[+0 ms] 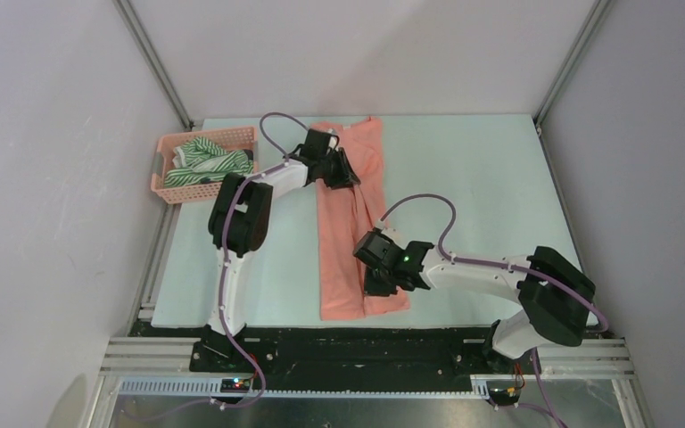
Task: Fold and stack the mixed laundry pile
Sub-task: Fold the T-shirt at the center of the board.
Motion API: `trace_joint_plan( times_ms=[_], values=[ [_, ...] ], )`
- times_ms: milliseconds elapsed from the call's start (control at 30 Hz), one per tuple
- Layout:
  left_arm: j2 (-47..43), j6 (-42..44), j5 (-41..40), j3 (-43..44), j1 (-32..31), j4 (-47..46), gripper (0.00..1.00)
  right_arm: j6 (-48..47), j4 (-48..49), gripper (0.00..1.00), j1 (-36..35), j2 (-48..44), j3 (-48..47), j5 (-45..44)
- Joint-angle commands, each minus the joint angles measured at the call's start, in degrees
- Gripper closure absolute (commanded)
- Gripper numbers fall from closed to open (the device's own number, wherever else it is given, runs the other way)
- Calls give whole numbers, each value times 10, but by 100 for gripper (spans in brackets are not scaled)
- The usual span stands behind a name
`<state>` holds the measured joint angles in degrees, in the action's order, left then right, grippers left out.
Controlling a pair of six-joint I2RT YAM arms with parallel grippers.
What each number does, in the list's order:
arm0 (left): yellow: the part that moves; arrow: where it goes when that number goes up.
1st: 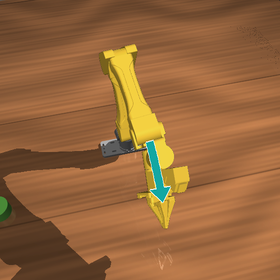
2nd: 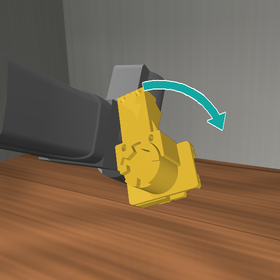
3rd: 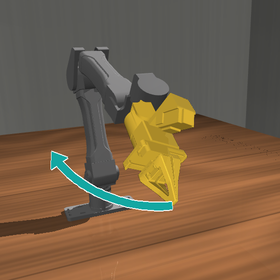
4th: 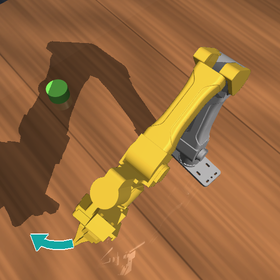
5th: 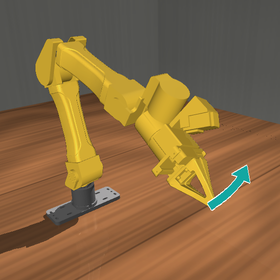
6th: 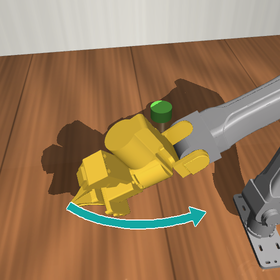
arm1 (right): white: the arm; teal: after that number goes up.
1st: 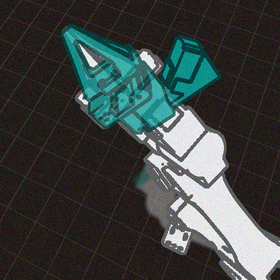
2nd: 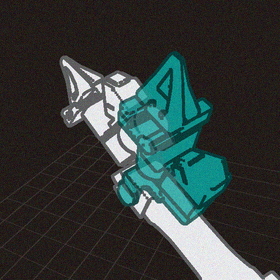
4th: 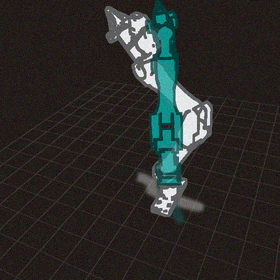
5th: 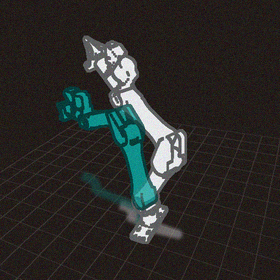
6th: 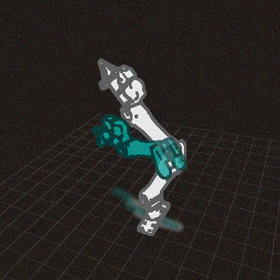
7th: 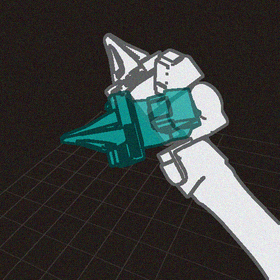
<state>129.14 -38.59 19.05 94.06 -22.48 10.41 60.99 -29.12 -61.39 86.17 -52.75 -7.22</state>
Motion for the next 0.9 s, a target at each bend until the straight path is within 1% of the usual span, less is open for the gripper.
trace_joint_plan(
  times_ms=[0,33,67,100,133,200,267,367,467,533,633,700,767,867],
  values=[
    [-25,20,22,19,3,-6,62,-40,12,83,28,-7,-19,23],
    [-41,22,22,13,3,-7,59,-54,6,78,35,-24,-19,31],
    [-51,24,23,10,3,-5,55,-80,1,69,47,-34,-19,32],
    [-69,27,23,3,3,-4,54,-92,-14,66,53,-57,-19,26],
    [-79,29,25,-1,2,1,52,-113,-23,60,62,-68,-19,20],
    [-111,29,25,-18,1,9,50,-138,-47,55,81,-100,-15,12],
    [-145,29,28,-60,-6,12,50,-163,-58,54,102,-122,-4,25],
    [-209,28,28,-121,-19,13,50,-187,-58,54,139,-139,21,51],
    [-265,23,28,-206,-49,12,51,-207,-50,55,167,-148,50,75],
    [-288,18,33,-254,-75,11,51,-218,-34,55,188,-151,69,102],
    [-310,14,31,-302,-117,12,52,-229,-9,55,214,-152,98,134],
    [-323,8,17,-336,-151,11,52,-230,4,55,220,-151,118,140],
    [-337,1,-3,-366,-171,8,52,-227,22,54,224,-149,146,152],
    [-347,-8,-5,-399,-188,2,53,-219,58,54,224,-139,174,178]
  ],
)
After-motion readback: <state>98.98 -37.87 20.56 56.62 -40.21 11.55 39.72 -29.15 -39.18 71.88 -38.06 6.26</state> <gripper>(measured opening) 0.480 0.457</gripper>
